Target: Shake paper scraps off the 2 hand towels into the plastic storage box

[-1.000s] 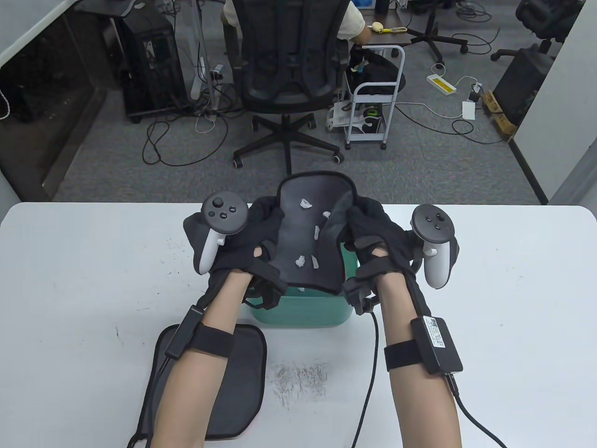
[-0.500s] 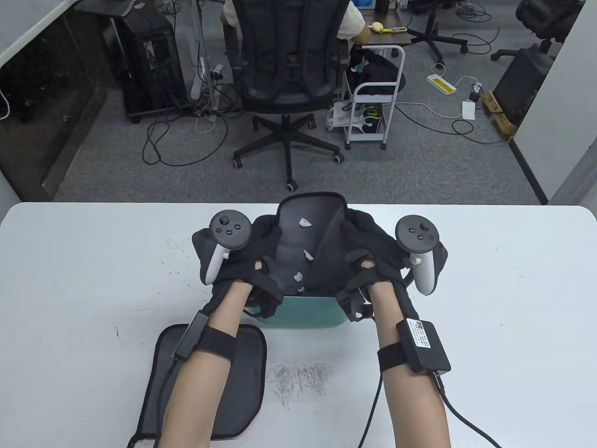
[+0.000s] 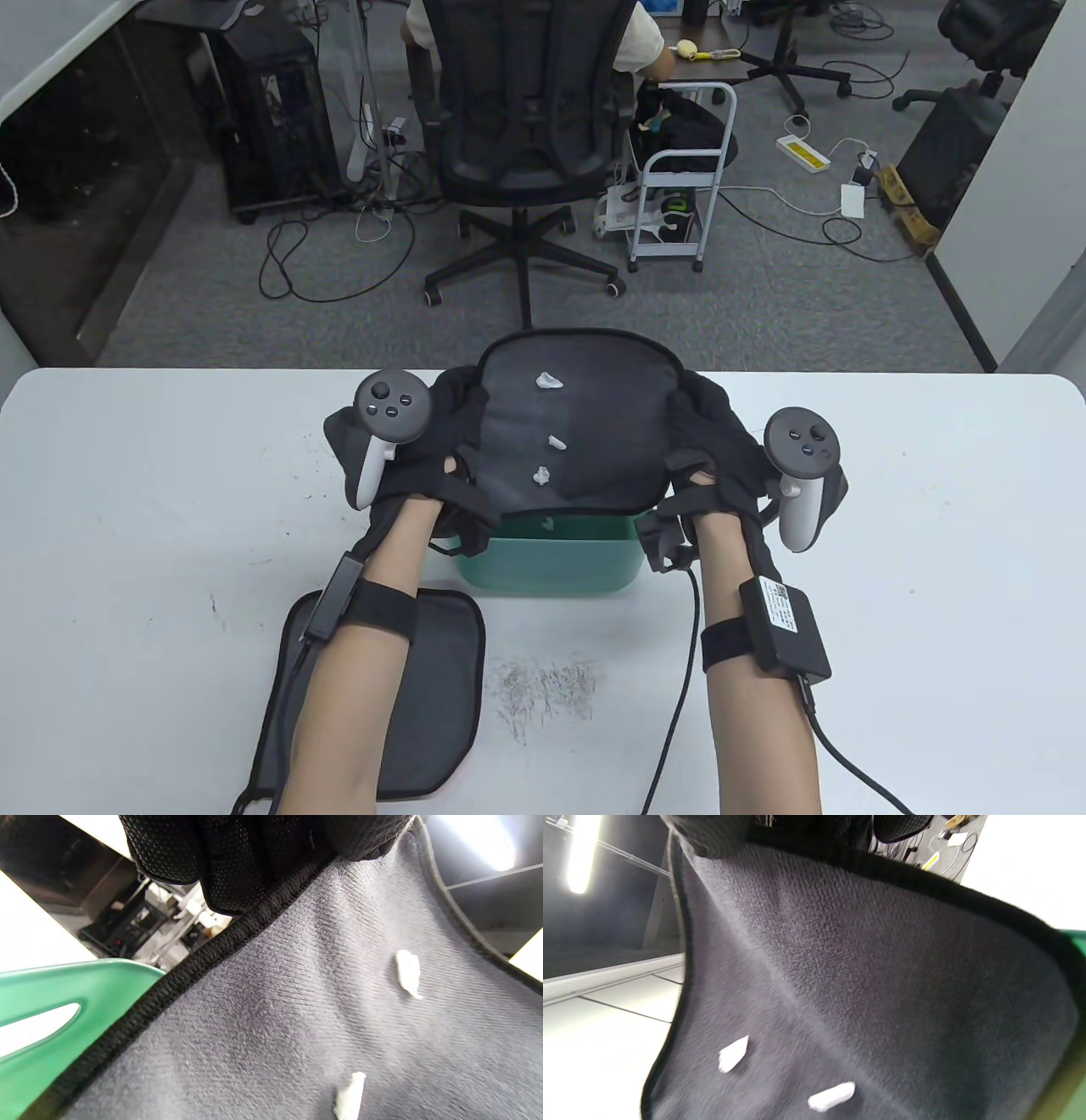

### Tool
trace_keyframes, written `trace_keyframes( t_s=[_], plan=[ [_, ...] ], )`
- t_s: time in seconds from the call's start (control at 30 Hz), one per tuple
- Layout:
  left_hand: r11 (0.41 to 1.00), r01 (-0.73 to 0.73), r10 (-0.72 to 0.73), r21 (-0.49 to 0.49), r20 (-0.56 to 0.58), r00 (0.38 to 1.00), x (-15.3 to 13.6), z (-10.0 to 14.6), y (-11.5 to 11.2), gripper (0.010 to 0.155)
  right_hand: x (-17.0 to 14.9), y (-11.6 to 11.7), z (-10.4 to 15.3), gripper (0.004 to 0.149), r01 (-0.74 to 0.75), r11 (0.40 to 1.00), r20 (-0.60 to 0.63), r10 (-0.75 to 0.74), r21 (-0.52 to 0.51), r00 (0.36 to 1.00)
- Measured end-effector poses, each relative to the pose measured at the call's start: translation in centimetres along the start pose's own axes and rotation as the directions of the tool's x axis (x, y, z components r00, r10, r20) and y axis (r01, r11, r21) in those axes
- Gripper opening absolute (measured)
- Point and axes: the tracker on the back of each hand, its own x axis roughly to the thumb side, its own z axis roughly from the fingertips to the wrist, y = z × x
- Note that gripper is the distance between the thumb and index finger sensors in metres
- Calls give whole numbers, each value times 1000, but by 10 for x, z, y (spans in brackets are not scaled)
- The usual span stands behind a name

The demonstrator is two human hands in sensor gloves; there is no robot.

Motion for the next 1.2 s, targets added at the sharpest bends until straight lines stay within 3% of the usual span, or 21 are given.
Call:
trace_keyframes(
  t_s=[0.6, 0.97, 1.2],
  plan=[
    [999, 44, -44, 26, 6, 999, -11, 2, 9, 39, -8, -8, 1, 39, -9, 1000, -7, 9, 11, 1000],
    [999, 37, -40, 38, 102, 994, 15, 22, 20, 39, 2, -32, 16, 39, 63, 998, 70, -64, 21, 996],
    [999, -38, 35, 14, 165, 986, 33, 45, 24, 40, 19, -58, 37, 39, 93, 995, 152, -97, 36, 984]
  ],
)
